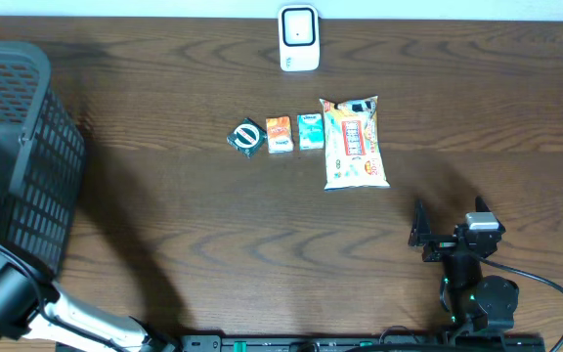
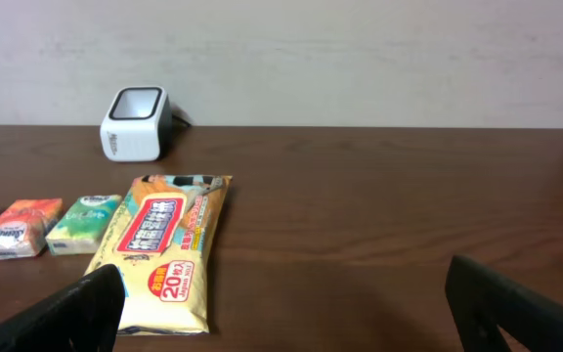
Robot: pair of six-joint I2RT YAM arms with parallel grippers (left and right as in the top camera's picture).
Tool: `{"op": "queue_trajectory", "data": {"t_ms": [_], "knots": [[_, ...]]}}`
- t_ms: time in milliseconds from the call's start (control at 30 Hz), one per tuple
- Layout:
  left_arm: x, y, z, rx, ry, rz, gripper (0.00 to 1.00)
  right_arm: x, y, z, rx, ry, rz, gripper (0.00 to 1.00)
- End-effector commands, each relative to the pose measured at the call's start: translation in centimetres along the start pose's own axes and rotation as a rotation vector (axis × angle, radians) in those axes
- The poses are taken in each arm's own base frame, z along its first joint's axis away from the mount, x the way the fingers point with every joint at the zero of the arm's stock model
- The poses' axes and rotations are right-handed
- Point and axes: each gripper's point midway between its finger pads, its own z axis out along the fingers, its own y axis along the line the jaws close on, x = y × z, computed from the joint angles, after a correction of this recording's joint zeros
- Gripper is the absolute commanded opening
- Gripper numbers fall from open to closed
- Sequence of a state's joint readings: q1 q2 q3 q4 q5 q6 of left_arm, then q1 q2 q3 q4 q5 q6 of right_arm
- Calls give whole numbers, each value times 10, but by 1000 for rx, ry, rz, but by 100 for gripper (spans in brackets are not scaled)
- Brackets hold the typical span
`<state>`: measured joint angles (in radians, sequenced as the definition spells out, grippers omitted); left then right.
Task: Scan the item barcode
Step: 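Grasp the mint-green Zappy wipes pack and lift it out, then carry the wipes pack to the scanner and hold it there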
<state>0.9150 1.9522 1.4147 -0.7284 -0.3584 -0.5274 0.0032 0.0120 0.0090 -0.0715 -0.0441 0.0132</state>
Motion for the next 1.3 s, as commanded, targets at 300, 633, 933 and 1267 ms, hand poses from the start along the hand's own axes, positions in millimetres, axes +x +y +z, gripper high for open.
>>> {"op": "queue_trajectory", "data": {"t_ms": [300,633,933,1267], "knots": [[-41,-35,-159,617,-145,-137,7,1,0,0,4,1,-11,99],[-19,-89,-332,1291,-150,-75,7,1,0,0,4,1,-11,99],[69,-111,-462,1611,-248,224,7,1,0,0,4,1,-11,99],[244,-129,-490,1641,-163,798,7,1,0,0,4,1,-11,99]]}}
